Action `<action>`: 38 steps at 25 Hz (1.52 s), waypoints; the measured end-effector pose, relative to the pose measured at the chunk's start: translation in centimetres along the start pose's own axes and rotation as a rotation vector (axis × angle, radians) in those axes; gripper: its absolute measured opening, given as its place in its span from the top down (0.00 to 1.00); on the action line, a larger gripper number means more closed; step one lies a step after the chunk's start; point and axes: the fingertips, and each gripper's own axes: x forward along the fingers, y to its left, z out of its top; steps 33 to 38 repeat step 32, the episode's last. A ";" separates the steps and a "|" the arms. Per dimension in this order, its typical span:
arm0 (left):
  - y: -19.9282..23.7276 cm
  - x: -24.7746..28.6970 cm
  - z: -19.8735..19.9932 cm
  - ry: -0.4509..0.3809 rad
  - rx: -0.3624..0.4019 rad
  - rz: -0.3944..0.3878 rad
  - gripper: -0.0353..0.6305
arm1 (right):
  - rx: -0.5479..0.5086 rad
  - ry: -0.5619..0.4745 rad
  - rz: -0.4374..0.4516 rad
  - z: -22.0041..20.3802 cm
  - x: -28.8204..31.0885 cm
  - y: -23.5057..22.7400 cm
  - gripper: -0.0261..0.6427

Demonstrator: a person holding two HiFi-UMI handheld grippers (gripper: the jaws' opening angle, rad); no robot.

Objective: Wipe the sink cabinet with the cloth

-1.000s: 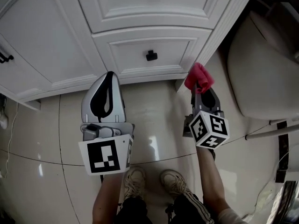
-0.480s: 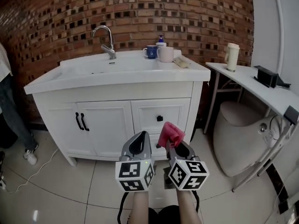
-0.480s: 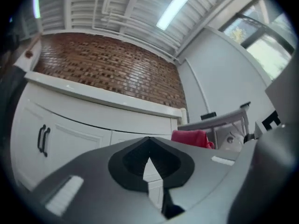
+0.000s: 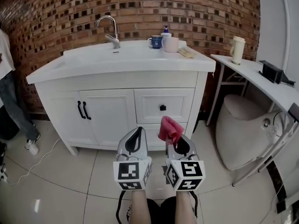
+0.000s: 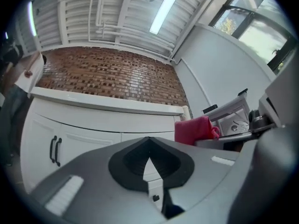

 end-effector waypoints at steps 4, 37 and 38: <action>-1.4 0.7 -1.0 0.021 -0.051 -0.050 0.92 | 0.032 0.033 -0.049 -1.3 -0.5 -2.5 0.87; -5.2 2.6 -3.4 0.109 -0.055 -0.113 0.92 | 0.070 0.073 -0.089 -3.1 -1.7 -3.8 0.87; -5.2 2.6 -3.4 0.109 -0.055 -0.113 0.92 | 0.070 0.073 -0.089 -3.1 -1.7 -3.8 0.87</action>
